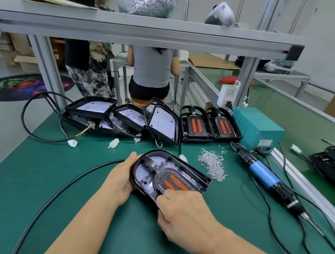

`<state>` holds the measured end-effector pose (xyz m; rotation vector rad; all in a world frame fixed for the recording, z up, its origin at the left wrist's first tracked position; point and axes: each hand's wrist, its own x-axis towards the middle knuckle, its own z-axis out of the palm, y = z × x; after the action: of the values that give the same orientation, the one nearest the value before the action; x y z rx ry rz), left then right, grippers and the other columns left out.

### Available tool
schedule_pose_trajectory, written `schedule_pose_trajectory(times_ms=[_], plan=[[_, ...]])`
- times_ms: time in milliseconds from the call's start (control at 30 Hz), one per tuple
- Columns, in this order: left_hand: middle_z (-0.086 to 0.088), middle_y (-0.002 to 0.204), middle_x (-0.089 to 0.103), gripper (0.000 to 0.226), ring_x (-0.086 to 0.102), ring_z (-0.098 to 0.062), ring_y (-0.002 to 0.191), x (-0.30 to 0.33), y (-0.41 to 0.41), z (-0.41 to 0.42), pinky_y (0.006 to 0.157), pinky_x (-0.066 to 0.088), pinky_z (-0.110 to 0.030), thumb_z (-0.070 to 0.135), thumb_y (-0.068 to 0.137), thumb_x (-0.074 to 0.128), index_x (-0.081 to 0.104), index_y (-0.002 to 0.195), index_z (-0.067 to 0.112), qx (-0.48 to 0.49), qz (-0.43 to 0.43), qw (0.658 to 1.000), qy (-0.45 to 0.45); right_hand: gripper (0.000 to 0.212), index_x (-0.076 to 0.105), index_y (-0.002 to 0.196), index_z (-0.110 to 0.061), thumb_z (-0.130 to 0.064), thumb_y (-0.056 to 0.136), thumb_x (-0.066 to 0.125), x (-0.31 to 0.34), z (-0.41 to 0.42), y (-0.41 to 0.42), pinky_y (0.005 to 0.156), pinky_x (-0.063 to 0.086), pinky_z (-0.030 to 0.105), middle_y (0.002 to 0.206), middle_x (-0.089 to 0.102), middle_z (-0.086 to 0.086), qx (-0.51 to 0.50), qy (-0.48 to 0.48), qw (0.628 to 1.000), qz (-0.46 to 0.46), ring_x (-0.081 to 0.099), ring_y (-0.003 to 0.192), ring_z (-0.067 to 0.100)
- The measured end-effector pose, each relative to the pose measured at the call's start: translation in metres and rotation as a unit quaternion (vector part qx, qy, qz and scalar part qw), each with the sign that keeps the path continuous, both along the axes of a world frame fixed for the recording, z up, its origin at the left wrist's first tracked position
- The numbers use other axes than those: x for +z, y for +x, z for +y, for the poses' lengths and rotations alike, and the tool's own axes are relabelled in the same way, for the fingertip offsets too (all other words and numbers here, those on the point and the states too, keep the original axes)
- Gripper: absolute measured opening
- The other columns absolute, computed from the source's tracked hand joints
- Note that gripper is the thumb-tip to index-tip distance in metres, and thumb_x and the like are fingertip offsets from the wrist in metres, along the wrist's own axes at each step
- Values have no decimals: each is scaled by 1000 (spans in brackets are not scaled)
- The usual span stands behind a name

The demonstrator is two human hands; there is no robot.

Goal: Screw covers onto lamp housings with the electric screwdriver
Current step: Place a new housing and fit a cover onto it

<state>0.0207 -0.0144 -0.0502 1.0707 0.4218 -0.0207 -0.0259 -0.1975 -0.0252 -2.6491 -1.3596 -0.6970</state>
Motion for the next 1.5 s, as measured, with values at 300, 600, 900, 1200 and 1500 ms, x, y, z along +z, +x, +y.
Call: schedule_pose_trajectory(times_ms=[300,600,900,1200,1500], plan=[[-8,106,72,24,70,-17,89,-5,-7,4,91,51,-37,18,96,50,69,109,10,-20,-55,997,46,16,60,72,-18,-27,74,73,16,-9,5,49,29,26,70,62,-1,45,-99,991,78,62,61,20],[-5,105,73,27,69,-15,88,-3,-7,-4,89,49,-35,17,97,46,72,104,15,-39,-61,994,80,25,67,78,-18,-35,92,56,1,-27,11,57,47,27,77,61,-3,33,58,988,137,62,71,19],[-3,96,75,26,71,-13,81,-2,-9,-9,73,53,-29,16,98,46,72,99,15,-37,-42,994,99,48,26,154,-19,-18,106,34,-2,-38,46,114,23,25,154,33,-3,-92,101,953,271,32,139,16],[-14,95,64,35,55,-34,90,-15,-11,-22,81,43,-43,21,102,31,60,94,2,55,-17,790,611,51,30,152,-23,-10,103,35,-6,-34,54,88,44,40,116,59,8,-112,87,944,297,57,104,30],[-9,107,67,31,56,-32,100,-18,-9,-19,86,44,-40,20,101,36,66,105,12,48,-3,782,621,42,42,147,-22,-20,105,37,-1,-36,67,98,40,35,135,57,5,-108,87,941,308,52,120,27]])
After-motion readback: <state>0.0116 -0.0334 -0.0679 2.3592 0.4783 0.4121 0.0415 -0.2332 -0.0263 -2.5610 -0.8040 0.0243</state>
